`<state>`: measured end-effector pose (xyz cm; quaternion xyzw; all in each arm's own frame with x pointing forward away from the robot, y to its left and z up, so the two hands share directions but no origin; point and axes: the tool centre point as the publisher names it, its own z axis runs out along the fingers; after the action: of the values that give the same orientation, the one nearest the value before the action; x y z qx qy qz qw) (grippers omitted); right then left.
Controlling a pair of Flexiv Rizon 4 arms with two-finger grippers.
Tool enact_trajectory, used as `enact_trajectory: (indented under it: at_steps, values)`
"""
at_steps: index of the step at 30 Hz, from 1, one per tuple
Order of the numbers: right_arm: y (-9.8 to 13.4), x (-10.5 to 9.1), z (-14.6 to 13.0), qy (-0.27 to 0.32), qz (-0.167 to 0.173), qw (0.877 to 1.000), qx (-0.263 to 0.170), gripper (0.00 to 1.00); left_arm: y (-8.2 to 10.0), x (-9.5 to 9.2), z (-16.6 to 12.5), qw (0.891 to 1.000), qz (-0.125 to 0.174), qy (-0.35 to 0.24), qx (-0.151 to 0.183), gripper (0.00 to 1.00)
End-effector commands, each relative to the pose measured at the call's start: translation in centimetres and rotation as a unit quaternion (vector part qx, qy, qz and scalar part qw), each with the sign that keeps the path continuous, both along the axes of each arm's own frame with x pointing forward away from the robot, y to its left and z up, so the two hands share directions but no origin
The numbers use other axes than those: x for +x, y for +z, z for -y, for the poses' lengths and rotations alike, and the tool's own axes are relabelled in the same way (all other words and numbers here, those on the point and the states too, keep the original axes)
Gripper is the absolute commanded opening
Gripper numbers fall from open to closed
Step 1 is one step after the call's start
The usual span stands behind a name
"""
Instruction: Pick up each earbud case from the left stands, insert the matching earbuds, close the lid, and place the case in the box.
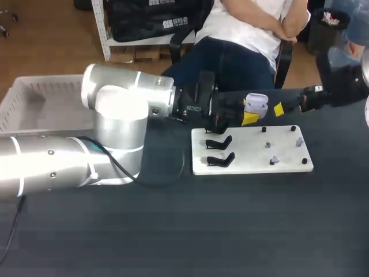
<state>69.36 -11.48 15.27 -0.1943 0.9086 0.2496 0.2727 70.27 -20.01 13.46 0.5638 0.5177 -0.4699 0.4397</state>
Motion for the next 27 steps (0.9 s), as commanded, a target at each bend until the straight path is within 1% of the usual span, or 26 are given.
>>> enact_trajectory:
  at_steps: [1, 3, 6, 8, 10, 11, 13, 15, 16, 19, 27]
  values:
    - [1.0, -1.2, 1.0, -0.030, -0.004, 0.998, -0.052, 1.00, -0.3, 0.2, -0.6, 1.000, -0.007, 0.003, -0.025, 0.00]
    - [0.9, -1.5, 1.5, -0.039, -0.008, 0.997, -0.064, 1.00, -0.2, 0.4, -0.8, 0.999, -0.018, 0.003, -0.035, 0.00]
    - [0.7, -2.0, 2.2, -0.051, -0.013, 0.996, -0.079, 1.00, 0.0, 0.7, -1.0, 0.999, -0.019, 0.006, -0.040, 0.00]
    - [0.3, -2.3, 2.8, -0.057, -0.024, 0.994, -0.089, 1.00, 0.1, 0.8, -1.1, 0.999, -0.024, 0.009, -0.044, 0.00]
    - [-0.1, -2.5, 3.1, -0.061, -0.024, 0.994, -0.092, 1.00, 0.2, 1.0, -1.3, 0.999, -0.024, 0.012, -0.046, 0.00]
    - [-0.3, -2.6, 3.2, -0.063, -0.030, 0.993, -0.096, 1.00, 0.3, 1.1, -1.3, 0.998, -0.025, 0.016, -0.049, 0.00]
    - [-0.8, -2.8, 3.6, -0.065, -0.043, 0.990, -0.121, 1.00, 0.3, 1.2, -1.3, 0.998, -0.023, 0.018, -0.048, 0.00]
    - [-1.5, -3.0, 3.9, -0.064, -0.058, 0.985, -0.150, 1.00, 0.4, 1.3, -1.3, 0.999, -0.012, 0.022, -0.042, 0.00]
    - [-1.7, -3.1, 4.0, -0.065, -0.063, 0.983, -0.160, 1.00, 0.4, 1.4, -1.3, 0.999, -0.013, 0.022, -0.045, 0.00]
    - [-2.3, -3.3, 4.4, -0.068, -0.065, 0.983, -0.156, 1.00, 0.5, 1.5, -1.4, 0.999, -0.010, 0.025, -0.047, 0.00]
    - [-3.4, -3.6, 5.3, -0.076, -0.077, 0.980, -0.166, 1.00, 0.7, 1.2, -1.2, 0.998, -0.010, 0.025, -0.052, 0.00]
